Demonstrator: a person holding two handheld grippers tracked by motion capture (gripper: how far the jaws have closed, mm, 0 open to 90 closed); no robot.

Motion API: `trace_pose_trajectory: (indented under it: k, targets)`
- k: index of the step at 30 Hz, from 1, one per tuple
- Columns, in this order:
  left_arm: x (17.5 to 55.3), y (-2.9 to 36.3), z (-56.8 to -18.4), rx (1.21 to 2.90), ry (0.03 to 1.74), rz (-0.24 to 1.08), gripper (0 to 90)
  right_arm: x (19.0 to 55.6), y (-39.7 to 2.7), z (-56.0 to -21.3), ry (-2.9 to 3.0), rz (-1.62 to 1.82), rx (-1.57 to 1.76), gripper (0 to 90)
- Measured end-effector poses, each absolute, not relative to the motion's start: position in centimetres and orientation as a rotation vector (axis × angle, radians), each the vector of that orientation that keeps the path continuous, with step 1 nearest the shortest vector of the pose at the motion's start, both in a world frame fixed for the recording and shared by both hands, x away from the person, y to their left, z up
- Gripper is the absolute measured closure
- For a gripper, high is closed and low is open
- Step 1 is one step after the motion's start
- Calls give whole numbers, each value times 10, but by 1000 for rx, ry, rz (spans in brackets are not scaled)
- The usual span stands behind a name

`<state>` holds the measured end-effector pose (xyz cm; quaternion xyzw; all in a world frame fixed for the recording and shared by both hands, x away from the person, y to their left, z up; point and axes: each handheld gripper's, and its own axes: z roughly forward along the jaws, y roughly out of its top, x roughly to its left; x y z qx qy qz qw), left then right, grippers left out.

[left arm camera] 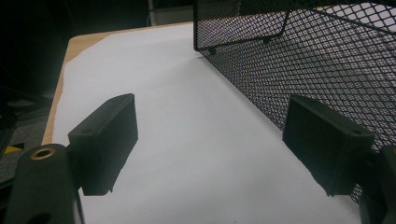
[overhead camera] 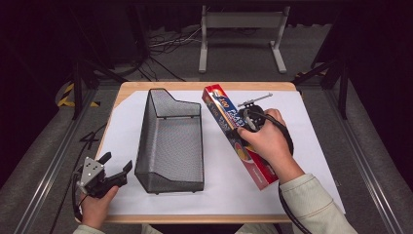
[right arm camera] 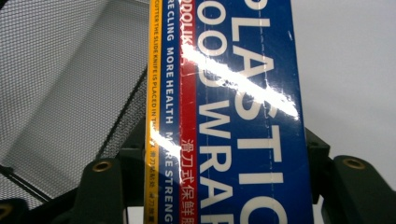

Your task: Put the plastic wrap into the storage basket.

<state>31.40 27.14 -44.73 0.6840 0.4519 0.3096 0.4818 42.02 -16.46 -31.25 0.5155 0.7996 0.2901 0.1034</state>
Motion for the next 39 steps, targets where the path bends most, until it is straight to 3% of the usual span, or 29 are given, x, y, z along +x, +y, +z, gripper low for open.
trace_pose_trajectory:
  k: [39]
  targets:
    - [314,271,-447,1662,1097,758,188,410,-56,-306,2437,922,1450,398]
